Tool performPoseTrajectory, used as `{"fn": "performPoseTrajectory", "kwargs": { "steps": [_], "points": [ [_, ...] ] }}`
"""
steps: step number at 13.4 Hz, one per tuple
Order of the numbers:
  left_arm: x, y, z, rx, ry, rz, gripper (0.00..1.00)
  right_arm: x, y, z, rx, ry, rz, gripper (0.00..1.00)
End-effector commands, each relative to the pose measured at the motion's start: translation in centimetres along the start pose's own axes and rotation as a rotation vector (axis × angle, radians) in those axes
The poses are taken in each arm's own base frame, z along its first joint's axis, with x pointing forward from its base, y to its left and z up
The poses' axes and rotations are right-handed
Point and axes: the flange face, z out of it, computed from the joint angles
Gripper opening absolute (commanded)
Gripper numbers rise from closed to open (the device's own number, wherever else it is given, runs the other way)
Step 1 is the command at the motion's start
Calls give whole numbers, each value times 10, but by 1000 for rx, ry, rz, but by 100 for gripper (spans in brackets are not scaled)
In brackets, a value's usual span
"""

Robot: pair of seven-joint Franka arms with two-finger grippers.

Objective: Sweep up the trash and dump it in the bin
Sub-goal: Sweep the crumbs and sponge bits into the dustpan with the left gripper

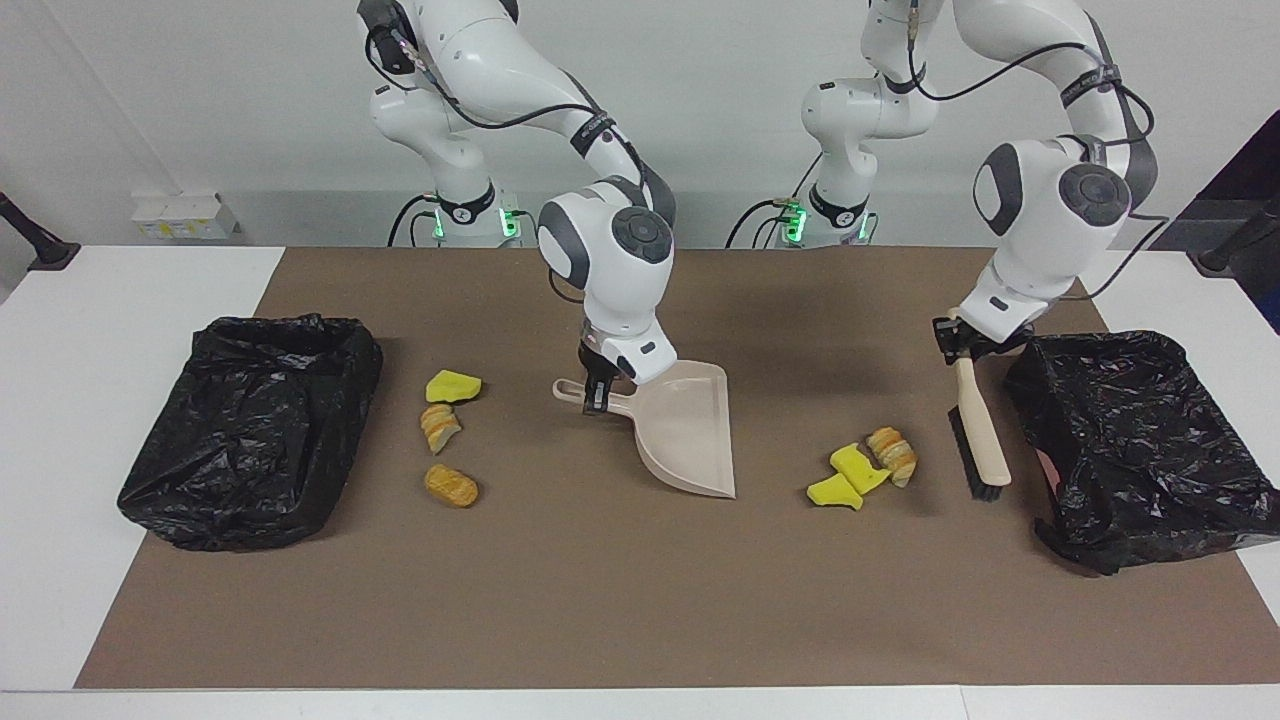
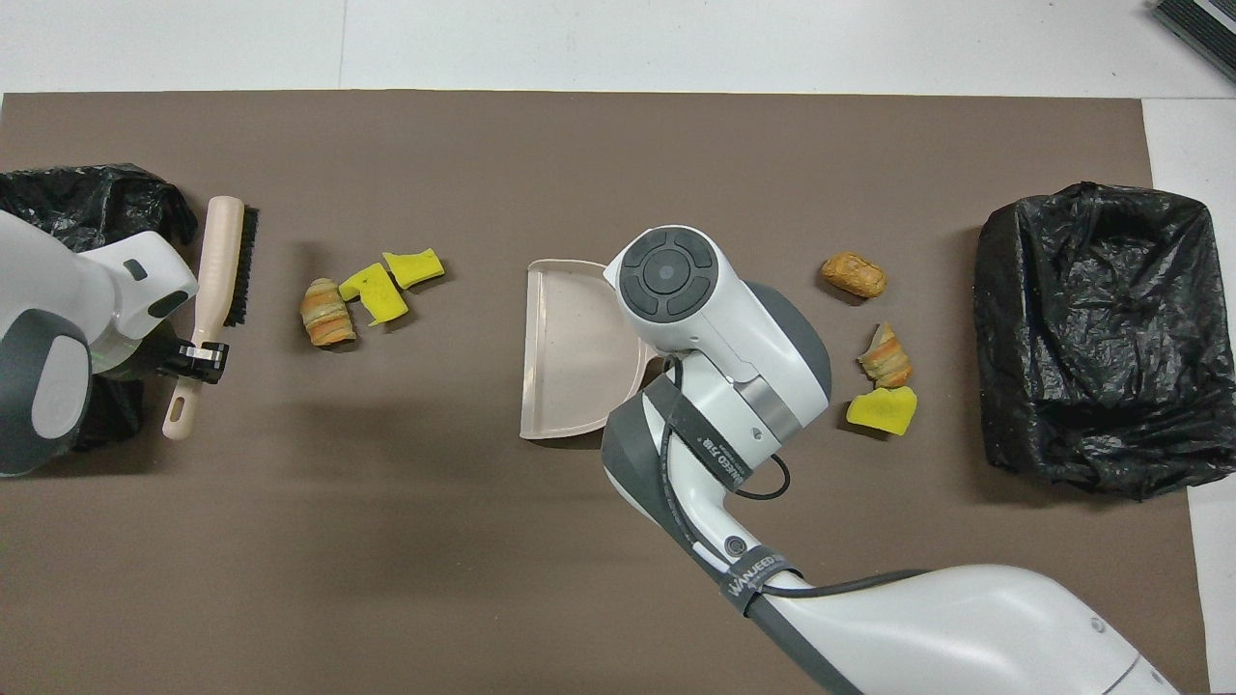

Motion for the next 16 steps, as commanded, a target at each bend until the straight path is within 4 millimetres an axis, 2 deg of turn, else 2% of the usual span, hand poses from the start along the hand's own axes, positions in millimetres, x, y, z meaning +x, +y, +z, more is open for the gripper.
{"fn": "performPoseTrajectory", "kwargs": {
  "steps": [1, 2, 3, 5, 6, 9, 16],
  "points": [
    [17, 4, 14, 13, -31, 39, 0, 1, 3, 4, -30, -10, 24, 0],
    [26, 5, 29, 11, -22, 42, 0, 2, 2, 4, -30, -9, 36, 0],
    [29, 5, 31, 10, -5, 47, 0, 2, 2, 4, -29, -10, 38, 0],
    [23, 28, 53, 2, -17, 88, 0, 2, 2, 4, -30, -9, 39, 0],
    [19, 39, 57, -8, 0, 98, 0, 2, 2, 4, -29, -8, 40, 0],
    [3, 82, 63, -79, -15, 108, 0, 2, 2, 4, -30, -4, 42, 0],
    [-22, 219, 50, -206, -24, 144, 0, 4, 3, 4, -34, 5, 53, 0]
  ]
}}
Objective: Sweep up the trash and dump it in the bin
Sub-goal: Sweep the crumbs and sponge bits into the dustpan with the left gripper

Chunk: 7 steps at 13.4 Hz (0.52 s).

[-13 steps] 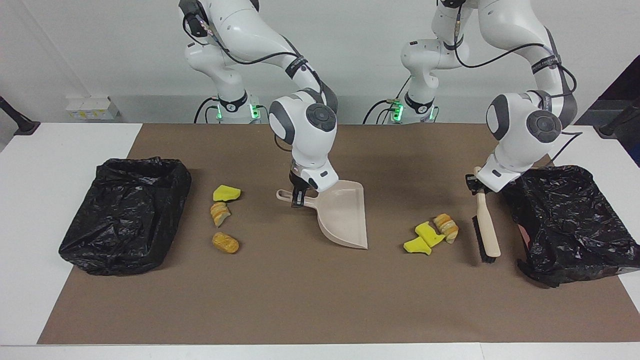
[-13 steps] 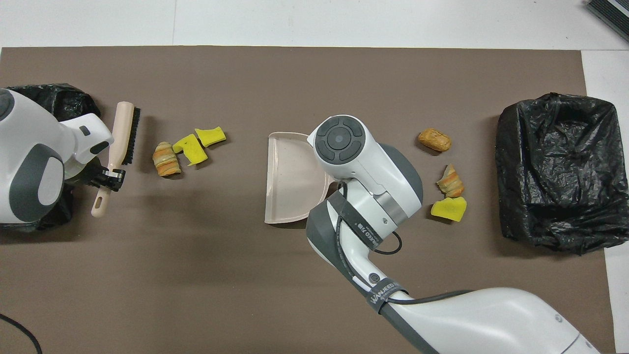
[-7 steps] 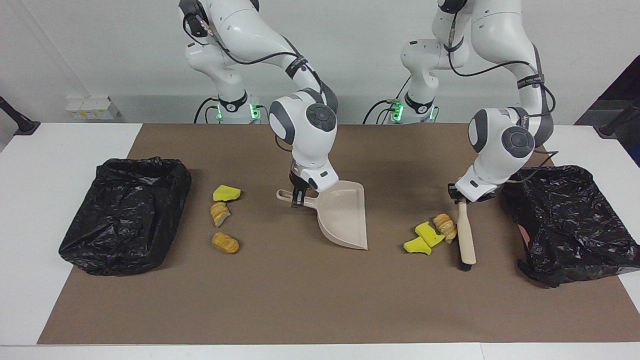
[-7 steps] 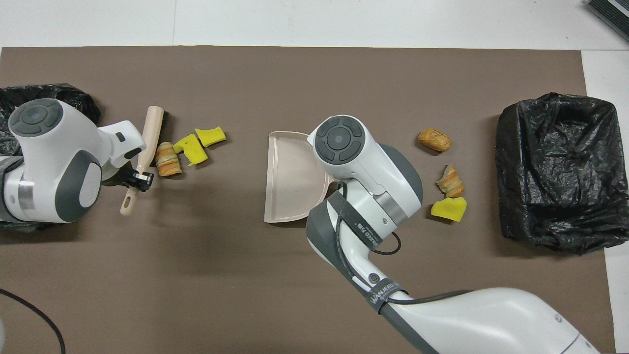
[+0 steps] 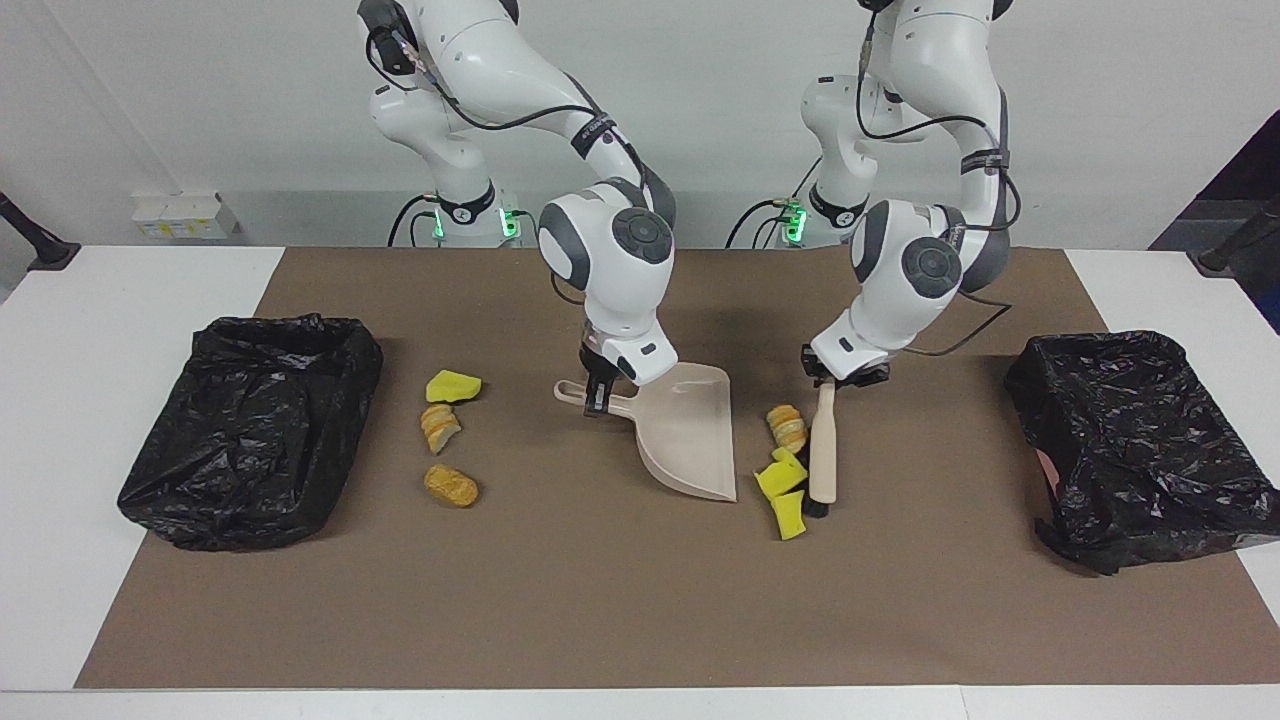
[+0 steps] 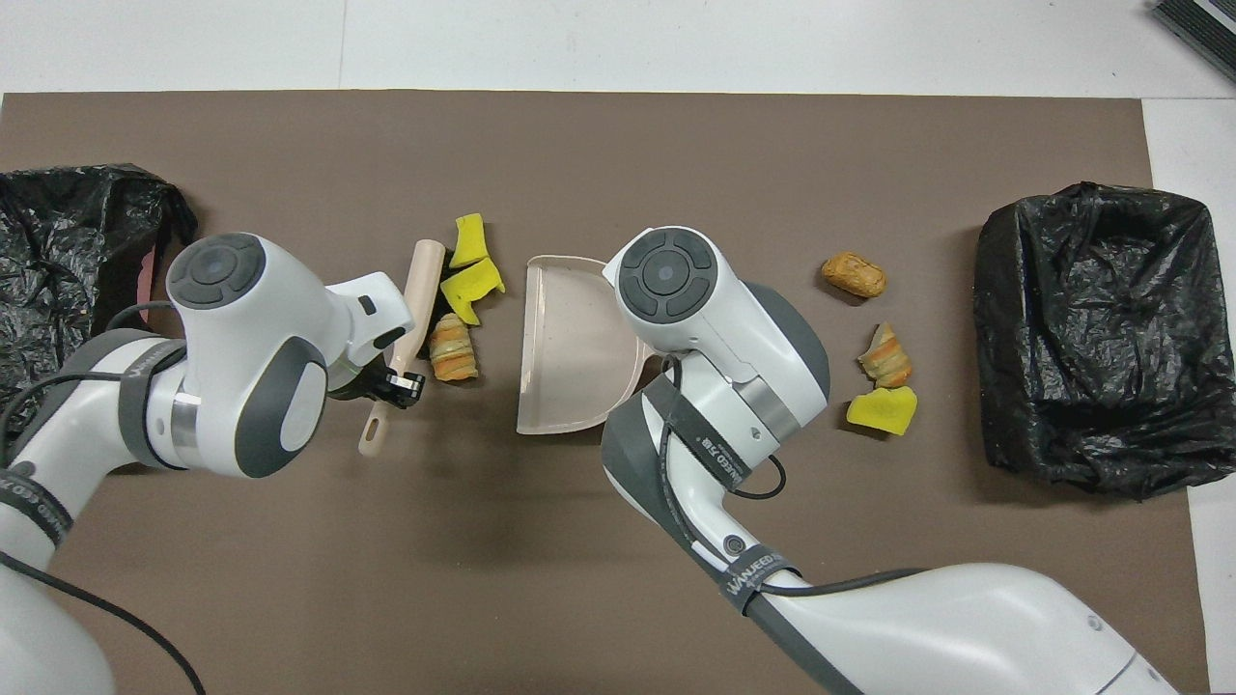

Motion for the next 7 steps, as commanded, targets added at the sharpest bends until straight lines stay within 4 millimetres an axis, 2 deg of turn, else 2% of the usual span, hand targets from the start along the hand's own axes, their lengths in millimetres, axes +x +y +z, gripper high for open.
{"fn": "performPoseTrajectory", "kwargs": {
  "steps": [1, 3, 5, 7],
  "points": [
    [-17, 48, 3, -57, 6, -15, 0, 2, 2, 3, -30, 0, 39, 0],
    [-21, 80, 3, -131, -6, -25, 0, 2, 3, 4, -28, -1, 40, 0],
    [-21, 86, -5, -214, -21, -66, 0, 2, 2, 7, -25, -3, 41, 0],
    [-30, 86, -38, -262, -11, -72, 0, 2, 2, 7, -24, -2, 41, 0]
  ]
}}
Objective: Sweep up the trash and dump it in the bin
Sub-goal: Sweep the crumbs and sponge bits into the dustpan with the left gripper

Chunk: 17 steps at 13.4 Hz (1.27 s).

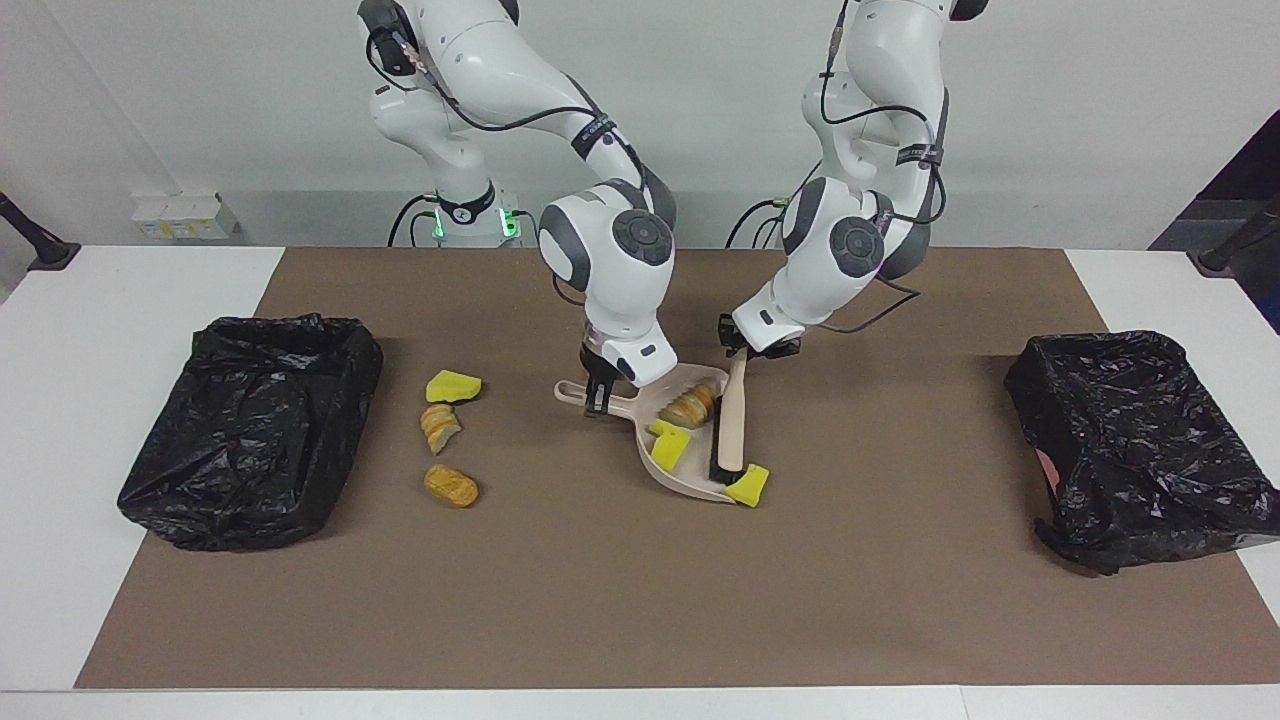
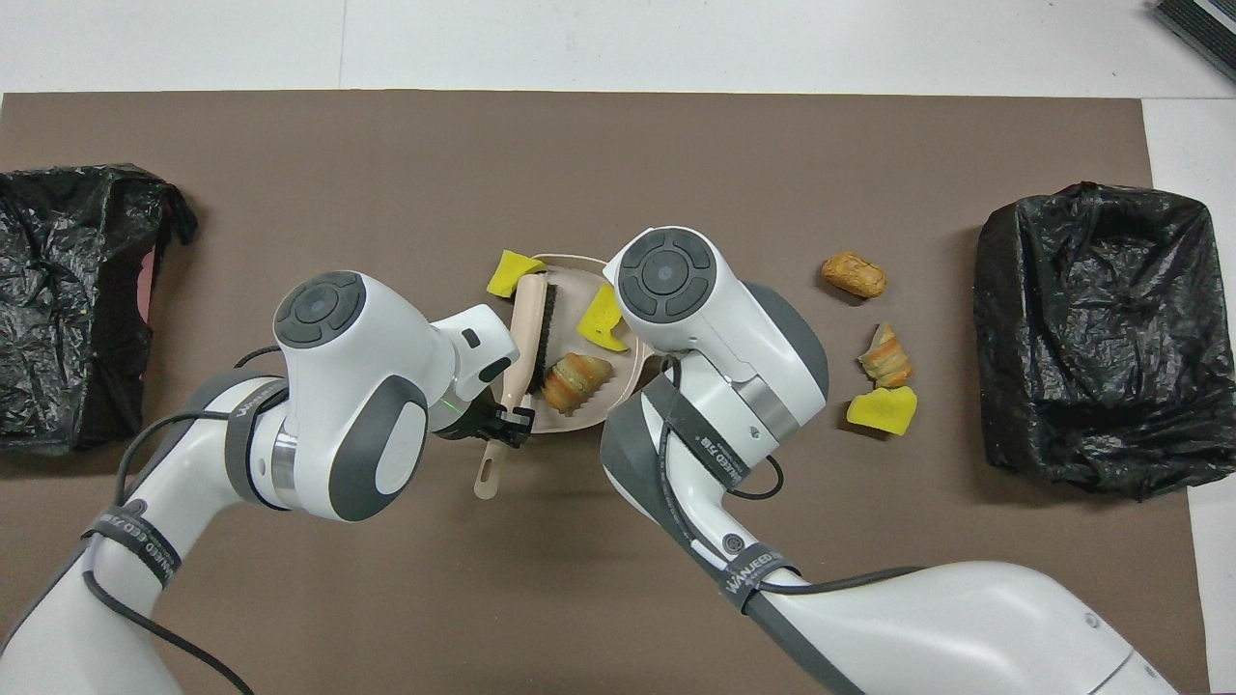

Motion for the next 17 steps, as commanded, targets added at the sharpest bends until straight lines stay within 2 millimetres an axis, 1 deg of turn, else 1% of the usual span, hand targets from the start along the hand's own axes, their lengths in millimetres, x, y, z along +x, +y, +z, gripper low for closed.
{"fn": "performPoseTrajectory", "kwargs": {
  "steps": [1, 2, 3, 4, 5, 6, 7, 8, 9, 10, 11, 13, 14, 15, 17],
  "points": [
    [-21, -1, -57, -55, 3, -8, 0, 2, 2, 5, -26, 0, 30, 0],
    [-27, -4, -78, -50, 2, 2, 0, 2, 2, 5, -27, -1, 30, 0],
    [-28, -16, -91, -15, 6, 4, 0, 2, 2, 5, -26, -2, 30, 0],
    [-20, -28, -102, 66, 36, 24, 0, 2, 2, 5, -25, -1, 30, 0],
    [-16, -35, -107, 123, 51, 50, 0, 2, 2, 5, -25, -1, 30, 0],
    [-9, -55, -110, 166, 65, 51, 0, 2, 2, 5, -25, -1, 30, 0],
    [1, -68, -105, 220, 82, 69, 0, 2, 2, 5, -25, -1, 30, 0],
    [18, -80, -85, 272, 90, 83, 0, 2, 2, 5, -25, -1, 30, 0],
    [37, -87, -69, 306, 109, 97, 0, 2, 2, 5, -26, -2, 30, 0],
    [51, -92, -53, 328, 107, 108, 0, 2, 2, 5, -25, -1, 30, 0],
    [51, -92, -47, 332, 103, 112, 0, 2, 2, 5, -25, -1, 30, 0],
    [47, -84, -36, 334, 82, 126, 0, 1, 2, 6, -24, -4, 29, 0],
    [41, -74, -21, 337, 59, 148, 0, 1, 1, 6, -24, -4, 29, 0],
    [36, -66, -16, 339, 47, 162, 0, 1, 1, 6, -24, -4, 29, 0],
    [32, -47, -12, 335, 45, 178, 0, 1, 2, 6, -25, -5, 29, 0]
  ]
}}
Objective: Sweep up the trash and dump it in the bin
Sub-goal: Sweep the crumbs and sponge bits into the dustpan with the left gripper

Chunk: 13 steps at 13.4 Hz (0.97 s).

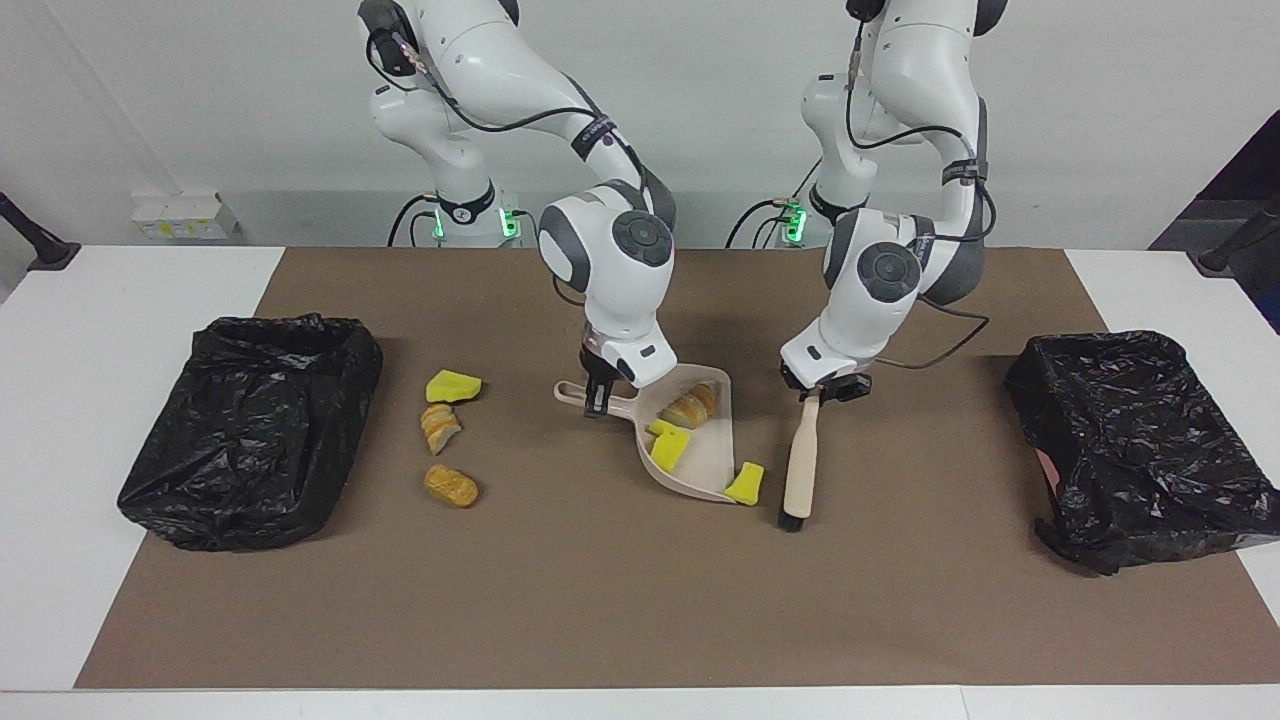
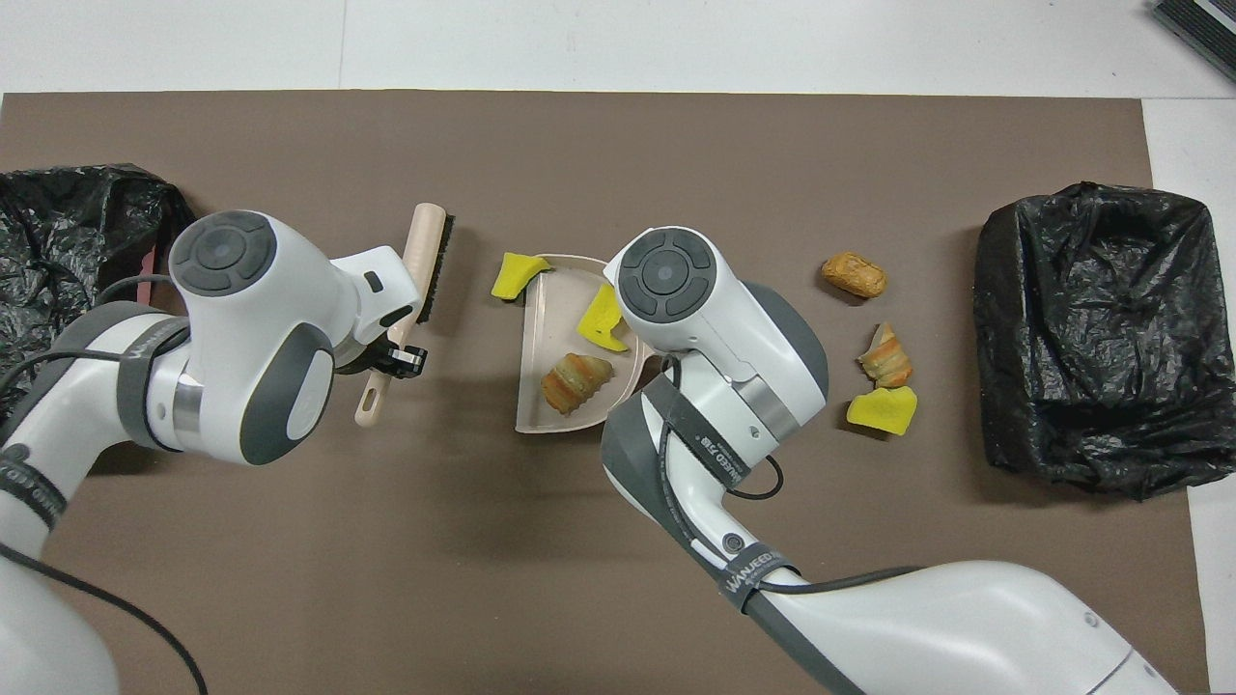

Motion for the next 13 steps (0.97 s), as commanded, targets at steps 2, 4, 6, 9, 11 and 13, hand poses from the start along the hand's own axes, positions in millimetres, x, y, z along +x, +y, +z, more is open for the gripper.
{"fn": "performPoseTrajectory", "kwargs": {
  "steps": [2, 4, 6, 9, 11, 13],
  "points": [
    [-14, 42, -9, 9, -40, 58, 0, 1, 1, 6, -24, -7, 28, 0],
    [-24, 48, -31, -42, -53, 39, 0, 1, 1, 6, -25, -8, 27, 0],
    [-37, 48, -57, -59, -53, -7, 0, 0, 2, 7, -24, -7, 30, 0],
    [-49, 31, -97, -67, 8, -151, 0, -3, 4, 7, -24, -7, 33, 0],
    [-64, 5, -126, -77, 23, -285, 0, -7, 8, 4, -25, -6, 37, 0],
    [-81, 2, -131, -69, -35, -453, 0, -23, 18, -9, -34, -2, 43, 0]
  ]
}}
